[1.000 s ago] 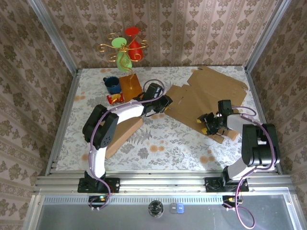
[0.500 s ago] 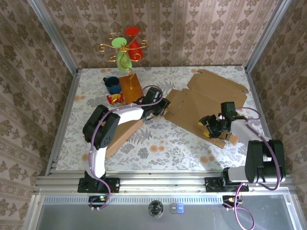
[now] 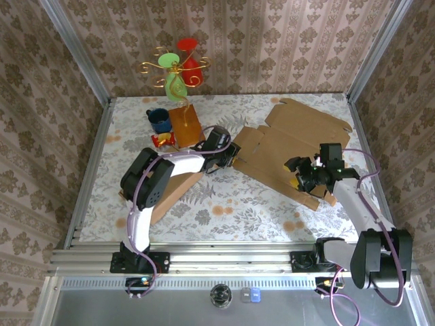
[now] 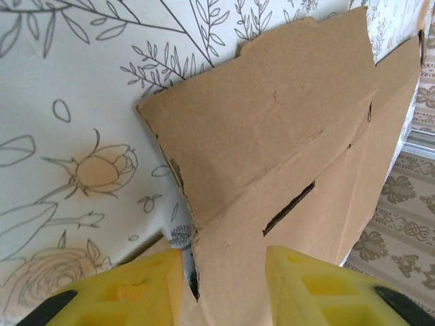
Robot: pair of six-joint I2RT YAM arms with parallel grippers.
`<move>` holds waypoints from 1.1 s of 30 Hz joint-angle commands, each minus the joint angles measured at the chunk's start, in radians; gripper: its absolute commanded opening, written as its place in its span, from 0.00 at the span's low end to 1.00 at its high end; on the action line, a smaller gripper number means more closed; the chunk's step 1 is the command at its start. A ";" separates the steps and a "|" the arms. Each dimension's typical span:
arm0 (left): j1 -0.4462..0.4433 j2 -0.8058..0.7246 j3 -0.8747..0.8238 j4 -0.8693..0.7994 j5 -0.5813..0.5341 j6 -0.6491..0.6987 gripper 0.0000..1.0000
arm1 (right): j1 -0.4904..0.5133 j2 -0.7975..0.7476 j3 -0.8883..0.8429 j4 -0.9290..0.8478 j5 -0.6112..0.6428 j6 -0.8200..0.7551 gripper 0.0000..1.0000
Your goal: Fold the paper box
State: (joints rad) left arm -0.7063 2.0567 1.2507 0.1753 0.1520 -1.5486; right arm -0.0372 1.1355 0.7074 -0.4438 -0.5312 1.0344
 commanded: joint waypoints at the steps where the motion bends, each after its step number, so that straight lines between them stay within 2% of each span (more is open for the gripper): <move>1: 0.011 0.045 0.005 0.064 -0.020 -0.001 0.38 | 0.009 -0.044 0.041 -0.045 -0.019 0.027 0.60; 8: 0.014 0.081 -0.020 0.189 -0.045 -0.034 0.31 | 0.010 -0.060 0.043 -0.051 -0.032 0.038 0.60; 14: 0.019 0.099 -0.018 0.262 -0.060 -0.027 0.14 | 0.017 -0.089 -0.002 -0.015 -0.037 0.084 0.60; 16: 0.022 0.107 -0.020 0.314 -0.069 -0.014 0.02 | 0.027 -0.115 -0.029 0.004 -0.018 0.119 0.60; 20: 0.022 0.083 -0.035 0.356 -0.090 -0.014 0.00 | 0.085 -0.225 -0.137 0.130 0.101 0.298 0.63; 25: 0.010 0.012 -0.055 0.367 -0.129 -0.061 0.00 | 0.224 -0.374 -0.305 0.323 0.369 0.559 0.66; 33: -0.026 -0.066 -0.110 0.400 -0.193 -0.189 0.00 | 0.369 -0.369 -0.384 0.488 0.594 0.704 0.74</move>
State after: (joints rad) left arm -0.7197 2.0480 1.1557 0.5323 0.0120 -1.6726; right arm 0.3038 0.7593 0.3317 -0.0654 -0.0891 1.6409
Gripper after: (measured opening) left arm 0.062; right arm 0.732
